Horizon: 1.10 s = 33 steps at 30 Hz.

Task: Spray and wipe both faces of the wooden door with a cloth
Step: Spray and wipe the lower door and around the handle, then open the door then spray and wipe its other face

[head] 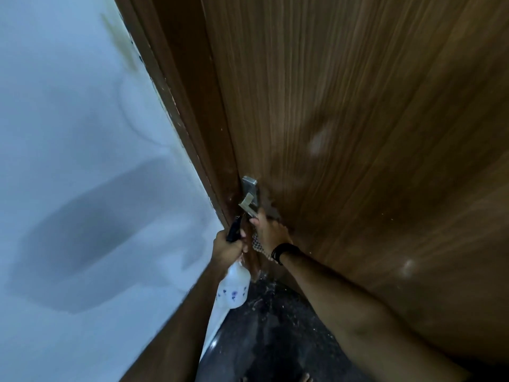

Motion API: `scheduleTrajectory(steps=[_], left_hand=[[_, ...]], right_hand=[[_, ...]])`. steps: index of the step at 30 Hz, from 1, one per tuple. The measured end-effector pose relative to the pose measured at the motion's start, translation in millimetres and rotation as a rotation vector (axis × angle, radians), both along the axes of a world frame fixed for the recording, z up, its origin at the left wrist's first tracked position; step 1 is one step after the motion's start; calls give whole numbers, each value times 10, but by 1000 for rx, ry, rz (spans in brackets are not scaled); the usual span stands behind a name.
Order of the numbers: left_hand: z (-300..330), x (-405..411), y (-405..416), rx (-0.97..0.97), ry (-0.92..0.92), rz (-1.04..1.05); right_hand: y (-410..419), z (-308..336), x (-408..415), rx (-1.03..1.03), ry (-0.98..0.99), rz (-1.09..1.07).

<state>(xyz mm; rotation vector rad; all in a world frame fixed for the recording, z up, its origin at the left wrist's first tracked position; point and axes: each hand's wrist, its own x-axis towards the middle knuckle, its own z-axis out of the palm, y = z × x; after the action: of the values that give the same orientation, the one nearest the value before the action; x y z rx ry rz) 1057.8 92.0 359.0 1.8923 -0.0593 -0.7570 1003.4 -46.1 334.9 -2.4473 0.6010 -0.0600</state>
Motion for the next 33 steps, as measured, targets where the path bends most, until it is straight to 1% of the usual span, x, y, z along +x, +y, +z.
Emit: scheduleTrajectory(steps=[3, 6, 8, 12, 15, 17, 21, 23, 25, 30, 33], left_hand=[[-59, 99, -105, 27, 13, 19], [-79, 172, -229, 37, 18, -7], [-94, 231, -356, 27, 29, -32], [-156, 377, -631, -2, 22, -76], [-258, 555, -923, -13, 15, -116], [-275, 658, -1126, -10, 16, -175], [-194, 802, -1582, -72, -25, -321], [-185, 862, -1850, -77, 12, -388], [-219, 918, -2081, -65, 29, -438], [-252, 1111, -2825, -10, 9, -427], [-224, 1131, -3226, 6, -8, -419]], right_hand=[[-101, -75, 120, 76, -7, 5], [-249, -110, 234, 67, 1, -5], [-400, -105, 346, 70, 6, -64], [-729, -13, 549, 14, 78, -125], [-1102, 186, 618, 33, 141, -138], [-1373, 331, 668, -2, 198, -146], [-1798, 457, 774, -83, 291, -185], [-2014, 450, 821, -92, 303, -224], [-2213, 431, 834, -91, 276, -263], [-2947, 404, 922, -102, 263, -317], [-3377, 473, 966, -132, 332, -342]])
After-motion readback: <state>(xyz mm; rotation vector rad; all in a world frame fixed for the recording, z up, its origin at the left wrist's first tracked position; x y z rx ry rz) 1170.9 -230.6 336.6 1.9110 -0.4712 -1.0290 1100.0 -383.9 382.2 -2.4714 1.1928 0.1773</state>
